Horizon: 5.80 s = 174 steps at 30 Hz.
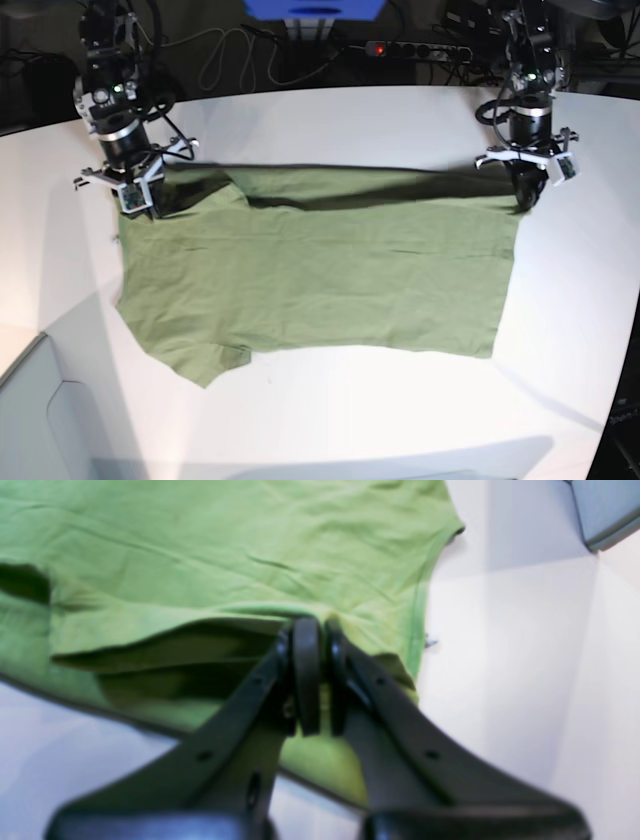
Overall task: Fold the T-shirt properly
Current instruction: 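Lift the shoulder corners with both grippers and pull them apart, then lower the shoulder edge and open both grippers, then regrasp the shoulder edge with both grippers and drag it taut, then release the shoulder edge and reach both grippers toward the hem corners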
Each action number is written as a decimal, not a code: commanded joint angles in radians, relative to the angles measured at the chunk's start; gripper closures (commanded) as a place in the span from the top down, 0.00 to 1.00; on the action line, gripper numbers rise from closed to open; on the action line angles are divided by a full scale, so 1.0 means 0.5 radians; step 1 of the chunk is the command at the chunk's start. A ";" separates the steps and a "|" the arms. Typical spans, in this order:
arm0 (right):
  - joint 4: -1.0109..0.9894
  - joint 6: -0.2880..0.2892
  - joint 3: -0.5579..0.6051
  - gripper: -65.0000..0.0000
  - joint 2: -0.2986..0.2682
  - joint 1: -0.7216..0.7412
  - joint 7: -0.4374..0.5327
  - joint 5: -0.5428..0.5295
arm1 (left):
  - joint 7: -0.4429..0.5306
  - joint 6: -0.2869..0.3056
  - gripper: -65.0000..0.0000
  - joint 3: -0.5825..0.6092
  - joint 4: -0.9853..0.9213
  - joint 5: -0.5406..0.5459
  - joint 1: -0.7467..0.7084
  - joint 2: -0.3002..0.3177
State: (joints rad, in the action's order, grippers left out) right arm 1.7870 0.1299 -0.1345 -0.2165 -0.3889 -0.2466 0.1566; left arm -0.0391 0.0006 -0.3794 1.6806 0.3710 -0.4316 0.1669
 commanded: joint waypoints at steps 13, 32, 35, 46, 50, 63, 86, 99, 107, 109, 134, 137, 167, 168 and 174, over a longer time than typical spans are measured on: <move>0.061 0.015 -0.009 0.14 -0.020 0.024 -0.223 -0.023 | -0.338 -0.012 0.33 -0.022 0.047 0.011 0.202 0.018; 0.316 0.015 -0.113 0.57 -0.020 -0.080 -0.245 -0.026 | -0.338 -0.003 0.61 -0.179 -0.184 0.011 0.223 0.018; 0.359 0.015 -0.153 0.64 -0.020 -0.129 -0.245 -0.020 | -0.338 -0.003 0.61 -0.166 -0.242 0.011 0.236 0.018; 0.346 0.015 -0.162 0.66 -0.029 -0.258 -0.242 -0.014 | -0.350 0.000 0.61 -0.157 -0.414 0.014 0.349 0.015; 0.340 0.015 -0.303 0.67 -0.020 -0.285 -0.242 -0.017 | -0.353 0.000 0.61 -0.157 -0.451 0.014 0.383 0.015; 0.018 0.181 -0.356 0.67 -0.075 -0.169 -0.242 -0.014 | -0.347 0.000 0.00 -0.059 -0.598 0.014 0.414 0.011; -0.360 0.800 -0.457 0.02 -0.112 -0.040 -0.251 -0.014 | -0.356 0.000 0.00 -0.074 -0.503 0.014 0.349 0.011; 0.159 0.804 -0.552 0.00 -0.118 -0.028 -0.404 -0.011 | -0.427 -0.012 0.00 -0.105 -0.058 0.014 0.205 0.030; 0.270 0.804 -0.555 0.00 -0.106 0.230 -0.754 -0.011 | -0.758 0.000 0.00 -0.335 0.019 0.011 0.386 -0.007; 0.279 0.804 -0.555 0.00 -0.103 0.264 -0.809 -0.011 | -0.789 0.000 0.00 -0.366 0.028 0.011 0.408 -0.010; 0.248 0.804 -0.552 0.00 -0.038 -0.258 -0.806 -0.011 | -0.773 0.000 0.00 -0.375 0.028 0.011 -0.037 -0.124; 0.223 0.804 -0.552 0.00 -0.038 -0.285 -0.803 -0.011 | -0.773 0.000 0.00 -0.375 0.044 0.011 -0.074 -0.124; 0.211 0.810 -0.549 0.47 -0.047 -0.371 -0.696 -0.011 | -0.789 0.000 0.00 -0.378 0.059 0.014 -0.271 -0.124; 0.211 0.837 -0.549 0.51 -0.047 -0.371 -0.696 -0.011 | -0.789 0.000 0.00 -0.378 0.080 0.014 -0.271 -0.124; 0.227 0.917 -0.552 0.57 -0.047 -0.353 -0.693 -0.011 | -0.789 -0.009 0.27 -0.378 0.228 0.014 -0.295 -0.124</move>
State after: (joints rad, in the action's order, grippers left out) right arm 1.8797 0.5663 -0.4019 -0.2279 -0.5663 -0.6094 0.1566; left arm -0.4503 0.0006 -0.5606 1.7771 0.3752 -0.5674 0.0971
